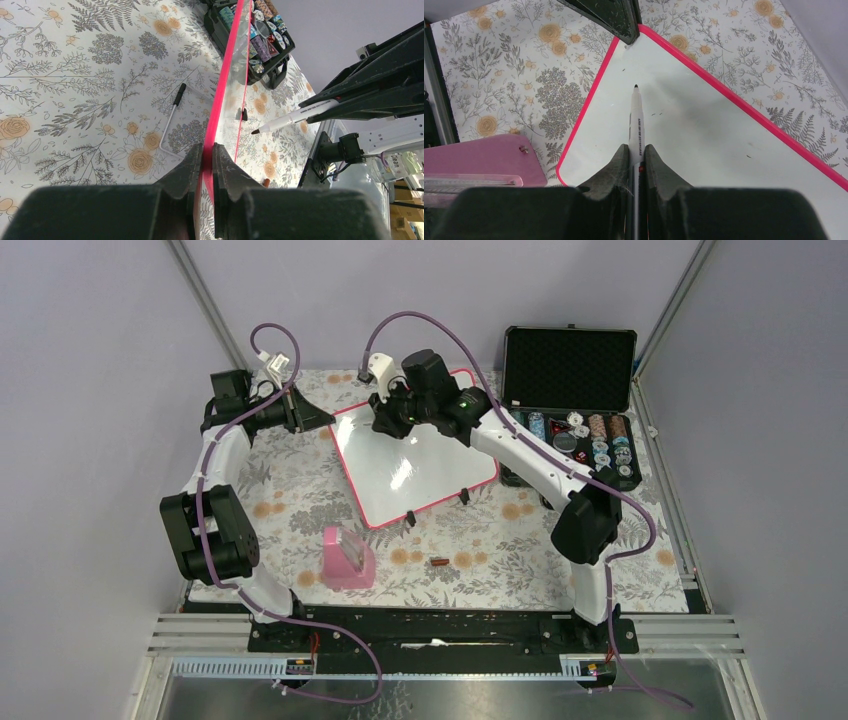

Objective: Write a sentence on the whiteboard

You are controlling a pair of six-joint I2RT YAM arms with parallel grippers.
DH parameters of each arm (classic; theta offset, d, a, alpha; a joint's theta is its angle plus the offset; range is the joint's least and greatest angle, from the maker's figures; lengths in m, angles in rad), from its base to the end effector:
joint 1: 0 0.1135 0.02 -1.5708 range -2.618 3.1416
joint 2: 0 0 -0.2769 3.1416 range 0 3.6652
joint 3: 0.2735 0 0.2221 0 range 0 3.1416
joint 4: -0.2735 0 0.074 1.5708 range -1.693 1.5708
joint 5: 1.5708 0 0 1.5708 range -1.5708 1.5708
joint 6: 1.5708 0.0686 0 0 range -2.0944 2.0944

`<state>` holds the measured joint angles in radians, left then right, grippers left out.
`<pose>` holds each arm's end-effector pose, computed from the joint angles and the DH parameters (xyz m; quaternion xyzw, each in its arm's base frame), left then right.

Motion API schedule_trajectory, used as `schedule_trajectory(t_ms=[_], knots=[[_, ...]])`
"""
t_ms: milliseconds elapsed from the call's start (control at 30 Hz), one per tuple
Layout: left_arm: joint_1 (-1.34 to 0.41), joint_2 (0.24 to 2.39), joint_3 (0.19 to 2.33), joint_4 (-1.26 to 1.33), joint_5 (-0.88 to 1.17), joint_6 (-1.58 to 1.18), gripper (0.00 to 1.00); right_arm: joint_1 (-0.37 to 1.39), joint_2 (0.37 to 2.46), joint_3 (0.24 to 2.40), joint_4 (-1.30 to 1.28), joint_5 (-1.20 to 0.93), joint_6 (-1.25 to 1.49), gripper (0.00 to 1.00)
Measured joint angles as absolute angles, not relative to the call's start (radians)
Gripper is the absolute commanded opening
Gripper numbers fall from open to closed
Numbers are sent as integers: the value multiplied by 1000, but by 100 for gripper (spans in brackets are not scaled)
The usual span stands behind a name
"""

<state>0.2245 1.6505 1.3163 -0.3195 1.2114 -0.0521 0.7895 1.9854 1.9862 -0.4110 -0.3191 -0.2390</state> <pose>0.3474 0.0134 0.3164 0.1480 0.7649 -0.4773 0.4065 0.3178 0.3509 0.3716 -0.4820 0.6760 0.2750 0.4848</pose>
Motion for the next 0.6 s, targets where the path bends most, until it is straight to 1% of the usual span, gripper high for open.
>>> schedule_trajectory(t_ms=[600], knots=[[223,1650,1316,-318,1206,-47,0,790,1999,1994,-422,-288,-247,0]])
